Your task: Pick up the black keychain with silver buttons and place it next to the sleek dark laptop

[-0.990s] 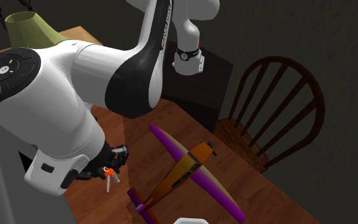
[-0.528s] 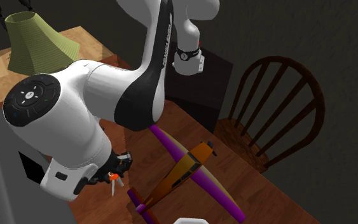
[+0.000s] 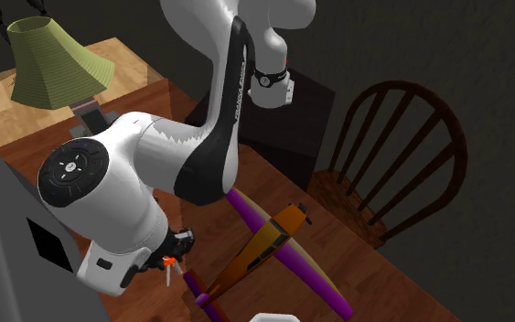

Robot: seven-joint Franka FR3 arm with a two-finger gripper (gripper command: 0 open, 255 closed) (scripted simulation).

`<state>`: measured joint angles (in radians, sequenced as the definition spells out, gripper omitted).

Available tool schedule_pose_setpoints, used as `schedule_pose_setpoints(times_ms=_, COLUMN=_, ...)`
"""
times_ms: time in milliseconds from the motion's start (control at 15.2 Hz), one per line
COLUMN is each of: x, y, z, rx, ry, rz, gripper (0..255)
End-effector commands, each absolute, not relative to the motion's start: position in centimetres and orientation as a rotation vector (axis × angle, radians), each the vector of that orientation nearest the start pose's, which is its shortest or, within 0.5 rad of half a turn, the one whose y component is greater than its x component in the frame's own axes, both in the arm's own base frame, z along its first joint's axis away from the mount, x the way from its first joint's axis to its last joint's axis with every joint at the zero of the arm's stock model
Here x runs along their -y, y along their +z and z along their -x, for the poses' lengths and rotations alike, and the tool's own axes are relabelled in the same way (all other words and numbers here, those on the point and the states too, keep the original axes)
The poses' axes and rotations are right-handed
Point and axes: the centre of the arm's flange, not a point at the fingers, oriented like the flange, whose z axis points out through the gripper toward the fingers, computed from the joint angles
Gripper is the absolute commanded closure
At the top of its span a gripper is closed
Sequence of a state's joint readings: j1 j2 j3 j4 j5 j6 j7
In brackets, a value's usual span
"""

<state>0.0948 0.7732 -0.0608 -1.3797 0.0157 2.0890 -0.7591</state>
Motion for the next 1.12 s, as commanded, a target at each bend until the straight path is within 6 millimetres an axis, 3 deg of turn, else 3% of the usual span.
schedule_pose_setpoints(times_ms=0, x=-3.4, y=23.6, z=-72.7, rx=1.226, ry=0.108, rz=2.897, gripper=255)
schedule_pose_setpoints(times_ms=1056, x=-3.4, y=15.2, z=-72.7, rx=1.226, ry=0.108, rz=2.897, gripper=255)
